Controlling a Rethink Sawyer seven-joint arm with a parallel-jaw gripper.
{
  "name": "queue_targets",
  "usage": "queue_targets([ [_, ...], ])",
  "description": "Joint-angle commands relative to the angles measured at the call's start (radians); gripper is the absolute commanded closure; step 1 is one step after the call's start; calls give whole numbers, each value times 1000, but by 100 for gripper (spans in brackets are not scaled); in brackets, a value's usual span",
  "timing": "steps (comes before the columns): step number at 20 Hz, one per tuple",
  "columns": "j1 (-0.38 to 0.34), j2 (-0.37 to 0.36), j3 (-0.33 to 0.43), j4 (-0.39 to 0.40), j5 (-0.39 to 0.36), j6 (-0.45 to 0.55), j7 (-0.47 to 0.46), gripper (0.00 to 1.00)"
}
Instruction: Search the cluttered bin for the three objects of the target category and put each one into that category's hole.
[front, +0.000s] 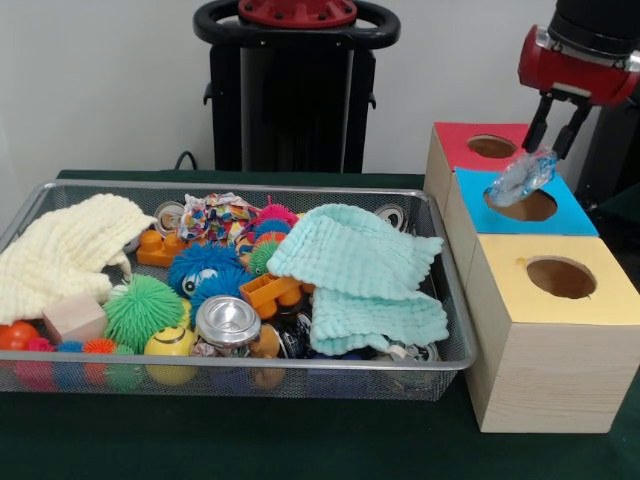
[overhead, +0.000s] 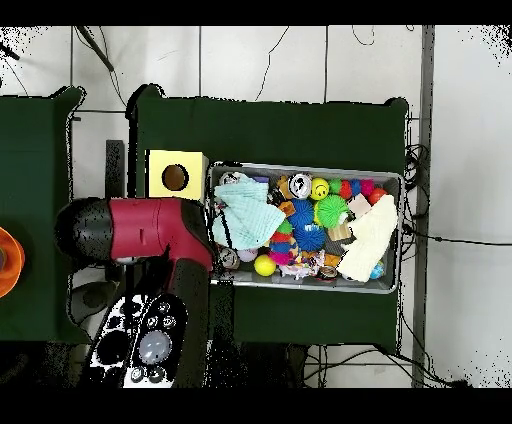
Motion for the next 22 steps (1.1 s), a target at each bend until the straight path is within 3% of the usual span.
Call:
queue_targets([
  [1,9,-6,-8,138,93,80,348,100],
  [16,7,-44,-28,234,96,36,296,100],
  [22,18,-34,-45,224,79,37,298,100],
])
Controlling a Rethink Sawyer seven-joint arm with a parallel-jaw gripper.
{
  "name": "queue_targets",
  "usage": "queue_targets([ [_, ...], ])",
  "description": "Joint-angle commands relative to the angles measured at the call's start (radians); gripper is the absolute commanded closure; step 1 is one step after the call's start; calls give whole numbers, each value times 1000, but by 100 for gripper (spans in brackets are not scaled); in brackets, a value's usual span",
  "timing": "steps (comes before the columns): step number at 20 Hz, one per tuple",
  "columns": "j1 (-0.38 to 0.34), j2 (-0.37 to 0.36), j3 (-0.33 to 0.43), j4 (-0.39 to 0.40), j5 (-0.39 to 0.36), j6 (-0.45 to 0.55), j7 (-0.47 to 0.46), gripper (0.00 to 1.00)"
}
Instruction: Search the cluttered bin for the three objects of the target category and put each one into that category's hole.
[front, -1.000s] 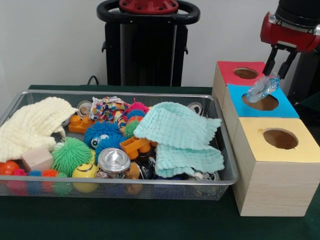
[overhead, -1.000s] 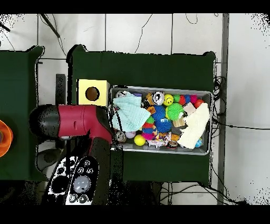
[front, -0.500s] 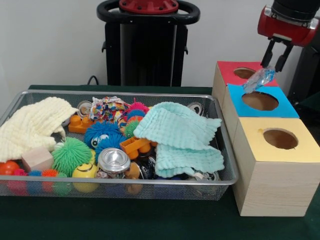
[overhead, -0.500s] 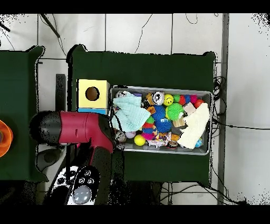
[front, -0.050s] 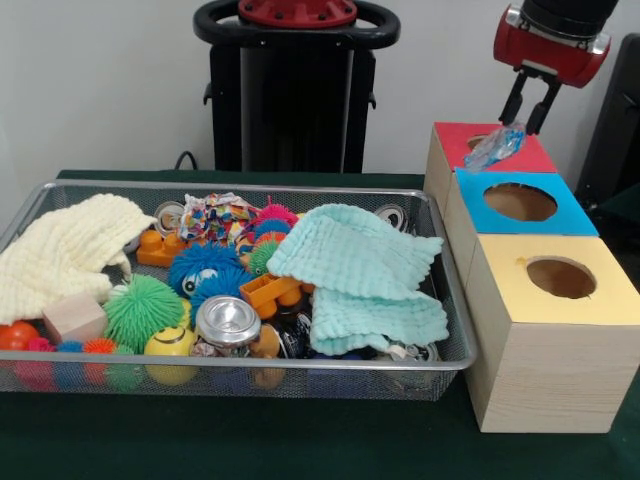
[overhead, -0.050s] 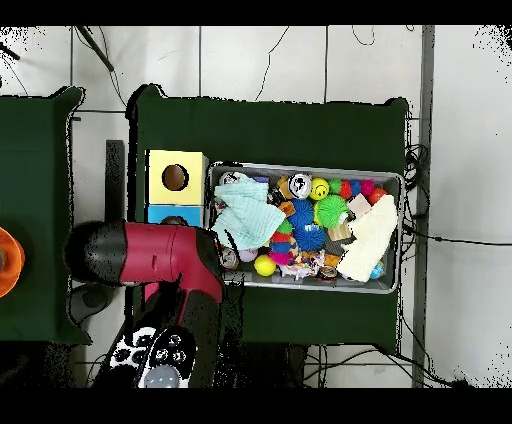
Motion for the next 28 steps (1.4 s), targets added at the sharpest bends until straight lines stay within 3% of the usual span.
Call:
queue_targets([
  [1,-5,15,8,82,7,41,224,100],
  [10,9,38,-16,25,-21,68,218,100],
  [28,46,98,-26,-52,31,92,279,100],
])
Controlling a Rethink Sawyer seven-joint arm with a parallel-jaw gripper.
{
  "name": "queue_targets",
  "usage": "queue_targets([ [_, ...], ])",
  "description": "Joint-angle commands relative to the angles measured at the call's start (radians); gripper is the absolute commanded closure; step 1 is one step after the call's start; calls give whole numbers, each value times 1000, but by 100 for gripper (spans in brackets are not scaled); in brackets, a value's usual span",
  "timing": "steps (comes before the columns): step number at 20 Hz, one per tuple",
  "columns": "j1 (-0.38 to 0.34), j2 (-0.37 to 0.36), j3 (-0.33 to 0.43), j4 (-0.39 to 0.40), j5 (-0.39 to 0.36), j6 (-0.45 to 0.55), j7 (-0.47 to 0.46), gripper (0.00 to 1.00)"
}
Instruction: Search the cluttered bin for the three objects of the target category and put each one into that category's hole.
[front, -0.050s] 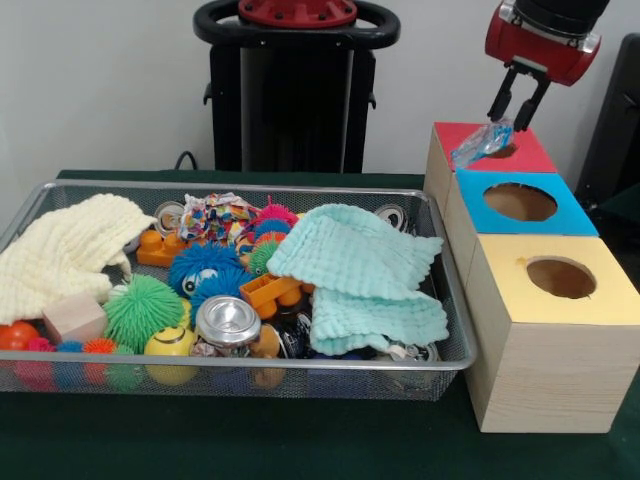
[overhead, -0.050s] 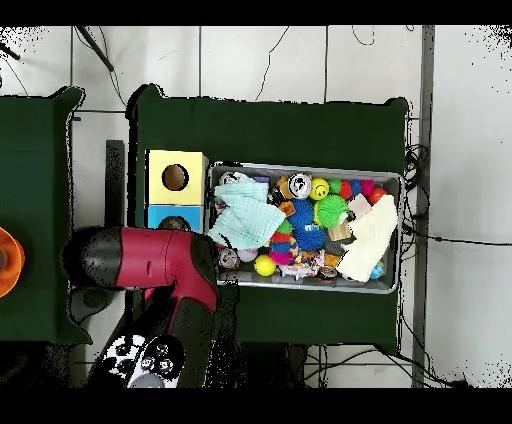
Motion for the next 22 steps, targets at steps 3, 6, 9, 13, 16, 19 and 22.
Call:
queue_targets([
  [3,-5,75,50,-22,64,62,294,100],
  [6,-11,73,67,-5,97,28,295,100],
  [9,-20,78,90,14,140,-7,294,100],
  [13,0,84,93,15,188,-27,316,100],
  [16,40,99,64,-35,189,18,347,100],
  [19,64,101,44,-50,207,30,378,100],
  [22,82,108,34,-66,229,33,412,100],
])
